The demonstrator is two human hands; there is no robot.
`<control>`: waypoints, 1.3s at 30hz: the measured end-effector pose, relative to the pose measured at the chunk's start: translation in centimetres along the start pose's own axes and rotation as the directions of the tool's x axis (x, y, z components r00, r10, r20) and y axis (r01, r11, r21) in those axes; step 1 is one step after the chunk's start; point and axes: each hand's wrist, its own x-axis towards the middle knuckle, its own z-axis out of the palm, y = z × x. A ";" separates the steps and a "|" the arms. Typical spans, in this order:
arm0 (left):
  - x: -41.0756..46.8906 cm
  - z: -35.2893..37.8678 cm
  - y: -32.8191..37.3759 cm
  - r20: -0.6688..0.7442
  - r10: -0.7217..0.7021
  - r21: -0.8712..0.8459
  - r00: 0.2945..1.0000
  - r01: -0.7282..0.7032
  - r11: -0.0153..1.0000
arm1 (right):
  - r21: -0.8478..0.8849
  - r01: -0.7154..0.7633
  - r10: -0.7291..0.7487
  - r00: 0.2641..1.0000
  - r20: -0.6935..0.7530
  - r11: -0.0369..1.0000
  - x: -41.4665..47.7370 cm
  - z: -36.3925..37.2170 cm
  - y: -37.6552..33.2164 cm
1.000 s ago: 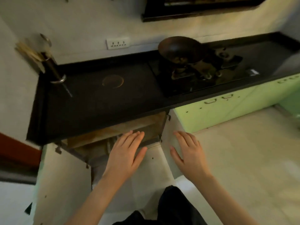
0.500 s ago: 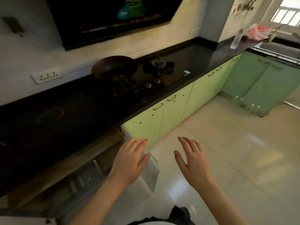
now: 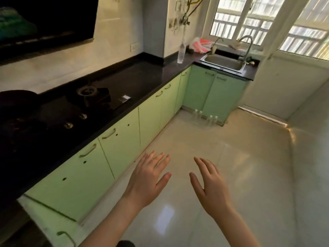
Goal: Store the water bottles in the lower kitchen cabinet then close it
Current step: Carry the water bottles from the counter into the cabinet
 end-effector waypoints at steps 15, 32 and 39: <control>28.0 13.5 0.4 0.202 0.179 -0.065 0.963 -0.170 0.983 | -0.091 -0.238 0.238 0.971 -0.008 0.967 16.4 3.2 19.2; 67.3 18.2 -1.6 0.130 0.106 -0.046 0.986 -0.101 0.994 | -0.059 -0.237 0.237 0.971 -0.001 0.970 52.4 2.3 38.5; 81.2 19.2 -0.6 0.055 -0.068 -0.021 0.996 0.069 0.997 | -0.007 -0.072 0.072 0.992 0.102 0.997 69.6 2.0 46.5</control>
